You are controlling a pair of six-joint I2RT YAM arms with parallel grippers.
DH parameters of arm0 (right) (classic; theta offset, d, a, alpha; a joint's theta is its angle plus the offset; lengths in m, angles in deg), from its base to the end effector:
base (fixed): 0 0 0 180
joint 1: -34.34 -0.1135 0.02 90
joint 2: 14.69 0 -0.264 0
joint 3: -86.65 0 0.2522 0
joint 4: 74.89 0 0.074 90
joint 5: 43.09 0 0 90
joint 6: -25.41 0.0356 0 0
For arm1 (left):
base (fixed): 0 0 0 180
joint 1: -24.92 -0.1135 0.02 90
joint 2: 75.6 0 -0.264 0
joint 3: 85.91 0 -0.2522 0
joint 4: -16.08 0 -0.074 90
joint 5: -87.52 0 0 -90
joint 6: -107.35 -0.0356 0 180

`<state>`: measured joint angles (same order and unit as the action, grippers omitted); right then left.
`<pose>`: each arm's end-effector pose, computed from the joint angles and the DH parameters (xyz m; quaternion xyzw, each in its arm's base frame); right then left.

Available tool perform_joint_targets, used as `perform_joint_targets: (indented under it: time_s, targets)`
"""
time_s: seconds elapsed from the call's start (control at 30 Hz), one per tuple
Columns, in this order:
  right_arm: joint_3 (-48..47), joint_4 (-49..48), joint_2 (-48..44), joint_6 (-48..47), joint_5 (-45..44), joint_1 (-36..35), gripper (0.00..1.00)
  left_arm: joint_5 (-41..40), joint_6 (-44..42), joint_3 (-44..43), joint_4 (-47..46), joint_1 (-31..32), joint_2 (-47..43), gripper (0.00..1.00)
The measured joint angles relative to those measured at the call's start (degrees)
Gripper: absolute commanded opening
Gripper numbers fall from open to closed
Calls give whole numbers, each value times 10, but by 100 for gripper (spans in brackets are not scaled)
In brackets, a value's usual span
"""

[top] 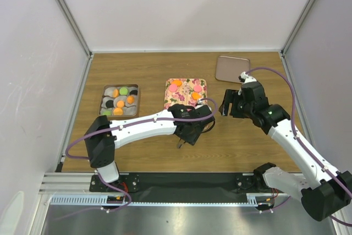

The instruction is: Pack the cookies

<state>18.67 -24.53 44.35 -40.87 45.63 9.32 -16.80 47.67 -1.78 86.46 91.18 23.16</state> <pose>0.1956 0.0904 0.3066 -0.0057 0.9114 0.1605 0.3789 0.1463 -0.3107 0.2578 0.2856 0.9394 -0.0257 0.1881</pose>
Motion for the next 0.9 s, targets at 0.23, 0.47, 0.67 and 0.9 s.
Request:
perform_joint_targets:
  time_s: [0.23,0.47,0.67,0.9]
  targets:
    - [0,0,-4,0,2,1,77,0,-4,0,-5,0,4,50]
    - [0,0,-7,0,3,4,77,0,-4,0,-6,0,7,50]
    - [0,0,-7,0,4,5,77,1,-4,9,-10,0,9,50]
    - [0,0,-7,0,5,5,77,12,-4,27,-15,0,9,50]
